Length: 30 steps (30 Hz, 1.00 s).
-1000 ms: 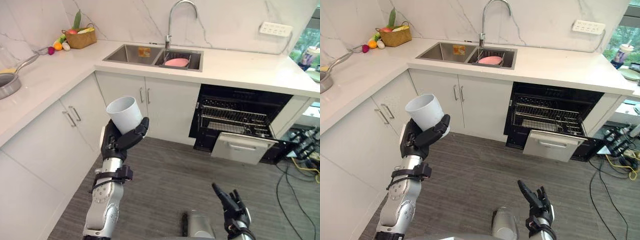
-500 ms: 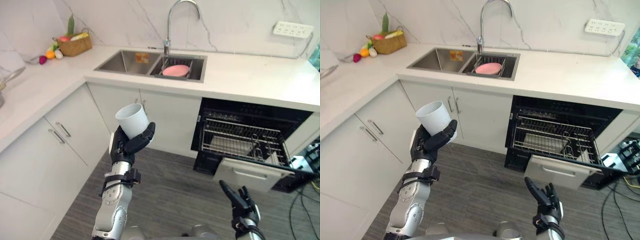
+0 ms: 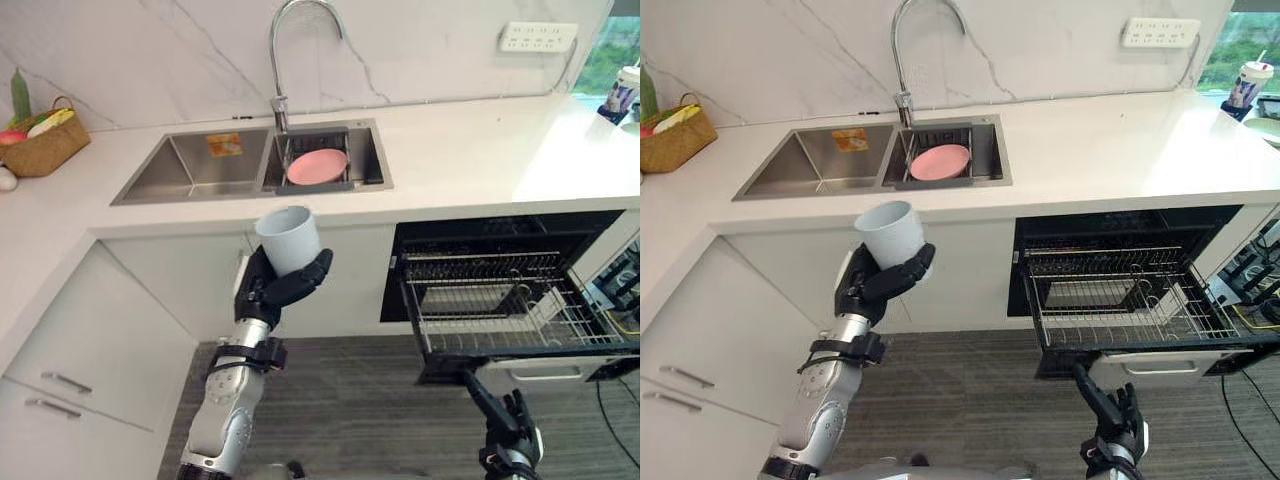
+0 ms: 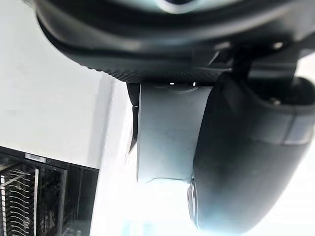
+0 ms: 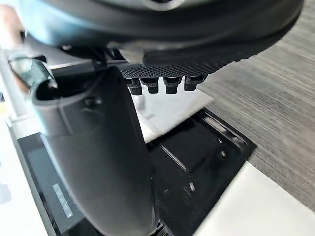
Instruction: Walk over to the sink, pick up the cup, carry it to the dishwasher, place the cup inside the dishwasher, then close the dishwasher door
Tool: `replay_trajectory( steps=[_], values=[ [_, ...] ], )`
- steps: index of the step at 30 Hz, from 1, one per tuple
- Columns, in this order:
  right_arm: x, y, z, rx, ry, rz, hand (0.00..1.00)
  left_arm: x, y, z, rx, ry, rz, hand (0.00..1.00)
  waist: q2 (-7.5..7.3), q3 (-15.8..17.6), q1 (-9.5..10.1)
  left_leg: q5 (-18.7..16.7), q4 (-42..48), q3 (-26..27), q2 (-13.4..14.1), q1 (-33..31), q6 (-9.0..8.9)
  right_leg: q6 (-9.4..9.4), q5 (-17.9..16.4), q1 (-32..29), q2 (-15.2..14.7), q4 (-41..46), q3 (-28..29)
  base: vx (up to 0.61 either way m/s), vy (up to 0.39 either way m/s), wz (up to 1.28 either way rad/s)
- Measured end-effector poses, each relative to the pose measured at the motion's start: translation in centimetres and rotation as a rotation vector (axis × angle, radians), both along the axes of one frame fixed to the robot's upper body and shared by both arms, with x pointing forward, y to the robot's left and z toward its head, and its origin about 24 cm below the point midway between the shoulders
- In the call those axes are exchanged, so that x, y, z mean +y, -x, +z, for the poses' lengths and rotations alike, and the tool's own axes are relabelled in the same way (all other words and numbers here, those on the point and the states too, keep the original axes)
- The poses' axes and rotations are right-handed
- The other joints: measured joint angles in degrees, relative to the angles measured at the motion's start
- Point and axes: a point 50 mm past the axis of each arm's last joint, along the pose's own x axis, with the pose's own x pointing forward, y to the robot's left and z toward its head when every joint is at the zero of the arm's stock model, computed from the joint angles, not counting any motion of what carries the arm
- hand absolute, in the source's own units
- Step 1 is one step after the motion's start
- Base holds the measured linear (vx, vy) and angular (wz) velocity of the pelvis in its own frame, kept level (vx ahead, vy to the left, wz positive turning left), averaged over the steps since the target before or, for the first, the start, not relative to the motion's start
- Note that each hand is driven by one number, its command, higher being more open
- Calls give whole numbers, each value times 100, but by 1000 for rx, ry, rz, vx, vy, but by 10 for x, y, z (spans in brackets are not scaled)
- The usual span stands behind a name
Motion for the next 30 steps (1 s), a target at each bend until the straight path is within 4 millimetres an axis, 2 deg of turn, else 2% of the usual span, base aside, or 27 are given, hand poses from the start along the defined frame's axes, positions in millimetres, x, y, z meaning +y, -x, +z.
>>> replay_trajectory(
  steps=[1,2,3,4,5,6,8,10,11,13,15,16,17,18,20,21,22,23,24,25,26,27,28,30],
  values=[
    [5,-3,0,-1,-5,6,100,0,-1,1,-10,-15,0,0,7,-21,-4,-17,-157,57,83,176,22,107,-173,-29,117,35,-62,232,148,-45],
    [10,-11,3,-13,-2,3,100,1,-3,5,-31,-28,13,0,19,-30,-5,-23,-298,120,211,272,21,193,-438,-231,421,50,-130,136,66,-36],
    [12,-16,6,-30,0,-7,100,1,-4,7,-50,-34,22,0,14,-27,5,-16,-358,177,262,307,4,224,-499,-377,539,42,-237,115,36,-50],
    [15,-26,15,-71,1,-41,100,3,-5,12,-80,-34,37,0,-13,-13,34,-4,-465,346,317,399,-41,256,-510,-648,680,-94,-598,56,4,-55],
    [16,-30,19,-91,4,-58,100,3,-6,14,-94,-42,49,0,-41,3,53,-17,-487,462,312,463,-80,211,-406,-753,693,-269,-895,80,-15,-97],
    [14,-39,31,-142,27,-67,100,5,-8,17,-111,-50,75,0,-88,48,104,-99,-487,723,257,618,-147,-35,-248,-826,612,-459,-1595,87,-16,-121],
    [3,-52,54,-221,107,-64,100,3,-11,21,-124,-65,108,0,-9,12,72,-223,-477,1042,342,713,-232,-80,-263,-785,635,-616,-1767,83,-9,-100],
    [-16,-68,97,-382,235,-98,100,-7,-18,34,-179,-59,93,0,-1,53,-77,-340,-376,1211,364,783,-247,-311,-255,-747,748,-741,-1623,43,8,-50],
    [-20,-71,108,-424,270,-110,100,-10,-20,37,-189,-55,90,0,0,58,-80,-395,-309,1265,396,787,-252,-344,-259,-723,787,-810,-1581,15,21,-57],
    [-27,-80,150,-588,398,-156,100,-13,-23,43,-204,-30,107,0,35,133,-122,-775,245,1531,626,770,-312,-455,-405,-648,953,-951,-1449,-20,-9,-68],
    [-25,-81,168,-660,458,-156,100,-11,-23,40,-177,-5,149,0,104,215,-122,-1021,944,1636,882,702,-412,-508,-544,-582,1075,-939,-1239,-28,-3,-76],
    [-23,-82,178,-698,489,-147,100,-6,-24,34,-135,20,197,0,121,269,-139,-965,2212,1374,1236,275,-358,-515,-557,-539,1204,-939,-997,-5,-3,-86],
    [-22,-82,183,-720,497,-138,100,-3,-23,33,-123,32,218,0,177,304,-138,-886,2650,1238,1354,122,-328,-531,-550,-522,1280,-940,-889,34,30,-113],
    [-19,-83,190,-755,505,-116,100,3,-21,28,-98,43,258,0,205,359,-123,-829,3185,1023,1443,-95,-378,-568,-535,-500,1360,-958,-625,66,75,-121],
    [-16,-84,194,-777,510,-105,100,7,-18,20,-65,36,281,0,232,342,-120,-1040,2821,823,1314,-102,-332,-593,-519,-510,1330,-1007,-219,116,137,-118],
    [-13,-85,196,-791,508,-88,100,7,-18,16,-51,33,282,0,226,340,-143,-1152,2370,730,1249,-134,-293,-591,-518,-527,1252,-1055,7,140,160,-81],
    [-11,-86,197,-798,507,-75,100,6,-17,15,-46,33,281,0,224,337,-164,-1155,2086,615,1194,-166,-303,-586,-514,-548,1189,-1089,106,186,277,-113],
    [-6,-89,199,-823,500,0,100,5,-16,14,-43,38,281,0,224,329,-180,-1065,1053,225,1007,-203,-390,-524,-481,-632,956,-1198,395,158,278,-89],
    [-3,-91,199,-828,496,37,100,4,-15,14,-46,42,283,0,227,320,-183,-971,686,95,951,-204,-411,-465,-452,-655,876,-1235,480,192,371,-95],
    [1,-94,199,-833,487,94,100,4,-15,15,-51,52,288,0,260,300,-182,-757,118,-67,898,-198,-447,-272,-380,-678,782,-1312,608,180,341,-69],
    [7,-99,199,-827,484,188,100,1,-14,14,-50,71,294,0,414,202,-177,64,-512,-82,861,-113,-683,137,-333,-696,690,-1413,736,199,353,-56],
    [8,-100,199,-825,483,206,100,1,-14,14,-48,74,295,0,456,175,-178,284,-559,-66,842,-85,-716,211,-320,-681,676,-1437,756,248,359,-46],
    [14,-102,193,-804,459,260,100,1,-12,11,-35,76,301,0,419,113,-178,558,-528,116,715,6,-843,438,-190,-553,457,-1600,711,220,263,-26],
    [27,-103,186,-787,417,326,100,2,-11,10,-30,71,304,0,402,90,-168,448,-432,202,565,25,-679,570,211,-273,224,-2152,214,219,260,-15]
  ],
)
